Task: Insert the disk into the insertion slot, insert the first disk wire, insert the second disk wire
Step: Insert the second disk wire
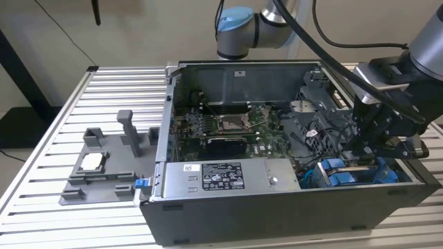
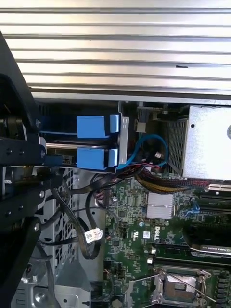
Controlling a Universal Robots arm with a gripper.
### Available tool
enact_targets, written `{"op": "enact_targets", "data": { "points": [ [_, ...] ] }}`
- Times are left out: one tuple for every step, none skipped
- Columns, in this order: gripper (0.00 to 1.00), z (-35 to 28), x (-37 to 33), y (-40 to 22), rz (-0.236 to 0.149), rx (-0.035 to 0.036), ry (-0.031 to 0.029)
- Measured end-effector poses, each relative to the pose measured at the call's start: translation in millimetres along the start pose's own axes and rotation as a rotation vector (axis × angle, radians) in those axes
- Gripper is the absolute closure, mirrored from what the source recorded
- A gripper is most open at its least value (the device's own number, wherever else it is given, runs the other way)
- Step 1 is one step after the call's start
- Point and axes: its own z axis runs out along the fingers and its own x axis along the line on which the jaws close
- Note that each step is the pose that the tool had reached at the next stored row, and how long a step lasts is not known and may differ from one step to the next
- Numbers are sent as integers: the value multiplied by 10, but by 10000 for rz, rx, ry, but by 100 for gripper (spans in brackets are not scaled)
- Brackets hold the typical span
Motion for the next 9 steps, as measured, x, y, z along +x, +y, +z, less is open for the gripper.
{"op": "enact_targets", "data": {
  "points": [
    [77, 1, -4, 1, 1, 0, -1],
    [77, 1, -6, 2, 0, 0, 0],
    [77, 2, -6, 4, 1, 0, -1],
    [77, 2, -7, 5, 1, 0, -1],
    [77, 1, -8, 6, 0, 0, 0],
    [77, 1, -8, 6, 0, 0, 0],
    [79, 1, -9, 6, -2, 6, 1],
    [79, 1, -9, 8, -6, 41, 1],
    [84, 3, -9, 12, -19, 132, 6]
  ]
}}
